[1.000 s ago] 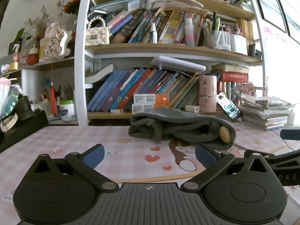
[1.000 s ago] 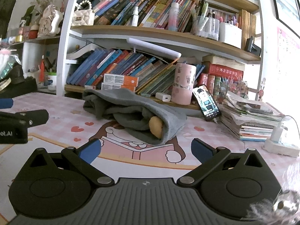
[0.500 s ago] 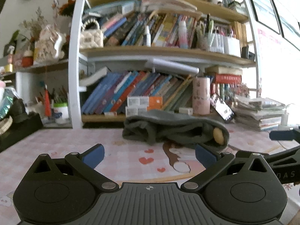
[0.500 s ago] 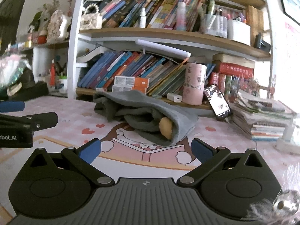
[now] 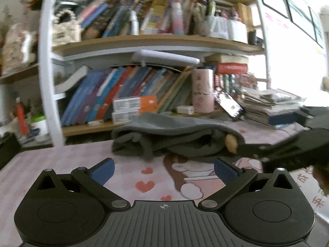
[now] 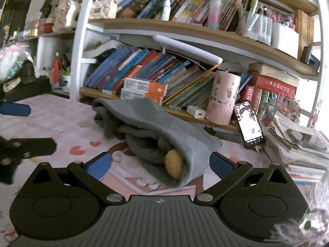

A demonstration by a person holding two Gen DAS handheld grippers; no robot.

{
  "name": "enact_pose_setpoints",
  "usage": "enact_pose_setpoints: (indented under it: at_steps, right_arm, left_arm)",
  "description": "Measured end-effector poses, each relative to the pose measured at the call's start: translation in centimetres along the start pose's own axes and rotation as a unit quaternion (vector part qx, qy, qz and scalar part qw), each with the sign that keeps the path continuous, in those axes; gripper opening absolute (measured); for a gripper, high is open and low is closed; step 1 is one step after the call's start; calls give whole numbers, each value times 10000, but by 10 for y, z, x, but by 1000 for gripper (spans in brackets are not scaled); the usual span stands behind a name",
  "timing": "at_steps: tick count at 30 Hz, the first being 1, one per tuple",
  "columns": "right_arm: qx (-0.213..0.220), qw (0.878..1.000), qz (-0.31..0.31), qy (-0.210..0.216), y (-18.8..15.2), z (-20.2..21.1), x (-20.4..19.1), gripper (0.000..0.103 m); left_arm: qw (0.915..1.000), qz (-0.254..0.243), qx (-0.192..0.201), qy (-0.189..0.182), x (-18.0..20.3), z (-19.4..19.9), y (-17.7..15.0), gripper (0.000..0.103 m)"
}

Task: Fold clothes
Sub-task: 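Grasp the grey sweatshirt with both grippers at its bunched edge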

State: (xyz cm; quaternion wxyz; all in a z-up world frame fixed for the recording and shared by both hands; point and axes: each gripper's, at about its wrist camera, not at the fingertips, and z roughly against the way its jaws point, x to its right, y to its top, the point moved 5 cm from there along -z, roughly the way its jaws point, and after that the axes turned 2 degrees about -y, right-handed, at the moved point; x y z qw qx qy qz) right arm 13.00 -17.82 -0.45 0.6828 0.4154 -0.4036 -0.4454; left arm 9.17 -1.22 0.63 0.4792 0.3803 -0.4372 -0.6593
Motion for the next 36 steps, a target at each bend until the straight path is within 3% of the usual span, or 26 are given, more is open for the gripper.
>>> enact_pose_setpoints:
  at_steps: [2, 4, 6, 9, 12, 16, 20, 23, 29, 31, 33, 36]
  right_arm:
    - [-115, 9999, 97, -85, 4, -15, 6, 91]
    - [-213, 9996, 129, -138, 3, -29, 10, 68]
    - [-303, 9994, 111, -158, 1, -43, 15, 57]
    - [-439, 9988, 83, -189, -2, -64, 21, 49]
    - [-575, 9982, 1, -160, -5, -82, 28, 44]
    - [-615, 9978, -258, 5, -9, -88, 35, 28]
    - [-372, 9968, -709, 20, -7, -81, 51, 19]
    - [-108, 9939, -1097, -46, -2, -70, 68, 16]
    - [21, 9904, -1375, -124, -1, -64, 84, 15]
    - [6, 9899, -1411, -145, -3, -65, 87, 15]
    - [2, 9893, -1447, -163, -4, -66, 90, 15]
    - [29, 9882, -1531, 7, -3, -62, 88, 13]
  left_arm:
    - [9999, -99, -1, -99, 3, -9, 8, 103]
    - [9997, -159, 36, -192, 7, -19, 14, 99]
    - [9994, -183, -2, -302, 10, -31, 19, 87]
    - [9985, -159, -250, -461, 13, -55, 20, 66]
    - [9965, -84, -564, -615, 17, -82, 17, 56]
    - [9935, -34, -841, -766, 22, -112, 14, 56]
    - [9910, -168, -908, -969, 37, -133, 14, 57]
    - [9900, -227, -913, -1052, 49, -147, 15, 67]
    - [9904, -272, -905, -1014, 67, -176, 17, 65]
    - [9903, -104, -942, -1019, 63, -181, 19, 50]
    - [9904, 139, -909, -1033, 54, -182, 23, 24]
    - [9898, 589, -775, -1045, 25, -171, 35, 10]
